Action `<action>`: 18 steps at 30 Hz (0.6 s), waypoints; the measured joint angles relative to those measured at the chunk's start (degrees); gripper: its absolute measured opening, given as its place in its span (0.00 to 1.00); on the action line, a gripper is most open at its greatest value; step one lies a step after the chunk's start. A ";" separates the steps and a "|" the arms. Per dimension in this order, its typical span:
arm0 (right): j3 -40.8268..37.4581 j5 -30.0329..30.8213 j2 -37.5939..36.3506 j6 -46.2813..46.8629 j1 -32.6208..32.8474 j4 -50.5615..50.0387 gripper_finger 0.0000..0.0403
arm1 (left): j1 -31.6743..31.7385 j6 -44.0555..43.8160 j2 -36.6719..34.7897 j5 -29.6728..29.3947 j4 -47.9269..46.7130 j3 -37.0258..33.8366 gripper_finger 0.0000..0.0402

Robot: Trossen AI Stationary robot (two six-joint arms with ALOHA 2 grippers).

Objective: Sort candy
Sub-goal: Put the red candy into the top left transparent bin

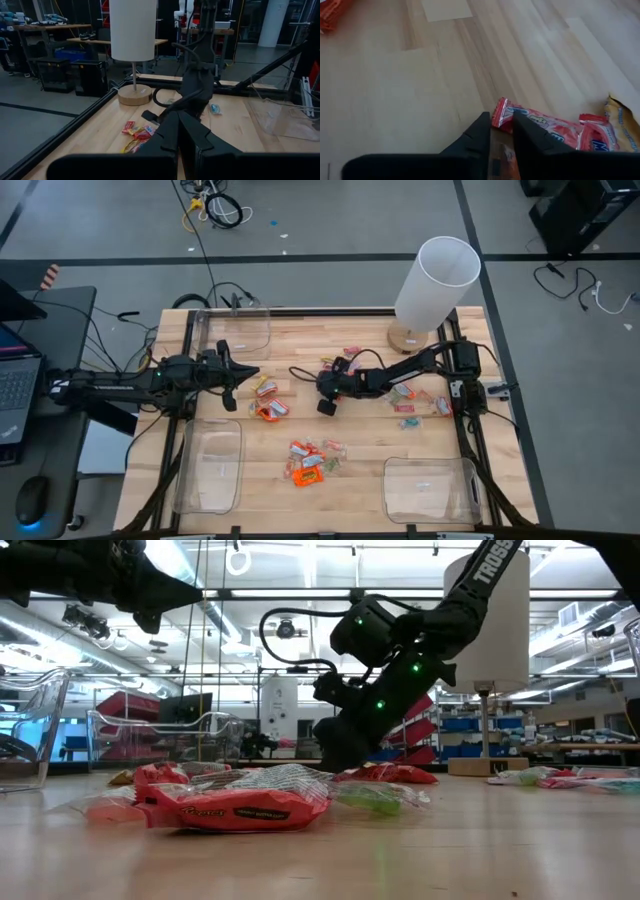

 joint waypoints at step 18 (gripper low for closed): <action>-0.39 -1.83 -2.62 -0.72 0.67 1.95 0.00 | 0.00 -0.02 0.00 0.01 0.02 0.00 0.02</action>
